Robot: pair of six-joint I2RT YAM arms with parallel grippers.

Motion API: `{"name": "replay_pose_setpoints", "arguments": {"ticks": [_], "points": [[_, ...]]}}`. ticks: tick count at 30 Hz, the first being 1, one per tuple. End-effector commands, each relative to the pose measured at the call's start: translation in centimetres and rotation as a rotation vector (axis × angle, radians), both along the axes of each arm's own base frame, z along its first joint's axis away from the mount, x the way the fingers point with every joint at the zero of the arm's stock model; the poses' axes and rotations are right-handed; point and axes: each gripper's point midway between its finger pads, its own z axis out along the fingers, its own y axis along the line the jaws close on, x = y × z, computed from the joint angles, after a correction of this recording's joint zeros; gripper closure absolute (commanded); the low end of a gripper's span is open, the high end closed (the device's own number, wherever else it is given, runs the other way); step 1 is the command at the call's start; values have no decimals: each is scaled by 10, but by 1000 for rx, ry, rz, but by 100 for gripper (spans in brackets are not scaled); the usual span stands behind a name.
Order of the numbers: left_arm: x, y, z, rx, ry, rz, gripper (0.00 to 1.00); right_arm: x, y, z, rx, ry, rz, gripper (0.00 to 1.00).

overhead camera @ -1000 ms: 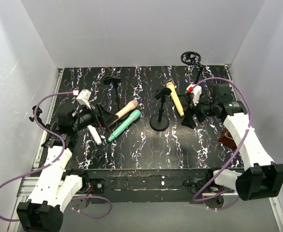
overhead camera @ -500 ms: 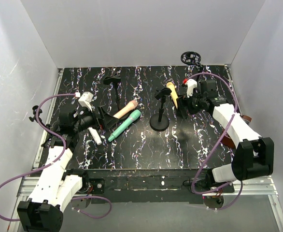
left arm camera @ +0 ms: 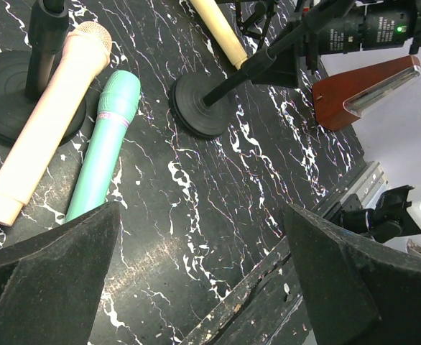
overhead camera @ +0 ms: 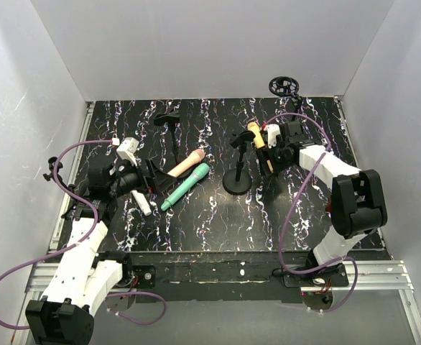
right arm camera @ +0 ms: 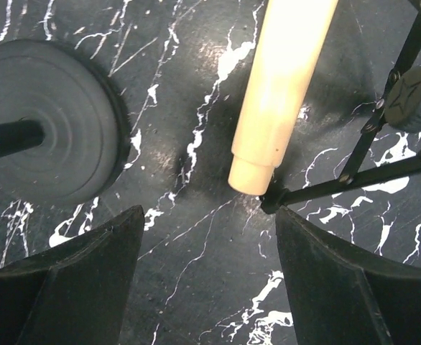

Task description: Attach the microphones to the stand

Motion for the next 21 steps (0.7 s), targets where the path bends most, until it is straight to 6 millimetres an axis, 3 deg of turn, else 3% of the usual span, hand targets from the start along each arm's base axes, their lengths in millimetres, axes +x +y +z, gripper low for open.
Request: {"name": "replay_pose_setpoints", "arguments": {"ticks": [1,9,21], "points": [[-1,0,0,8,-9,-7,2,30,0,11,-33,-70,-33,20],[-1,1,0,12,-12,-2,2,45,6,0,-37,-25,-38,26],[-1,1,1,12,-14,-3,2,54,-1,-32,-121,58,-63,32]]}}
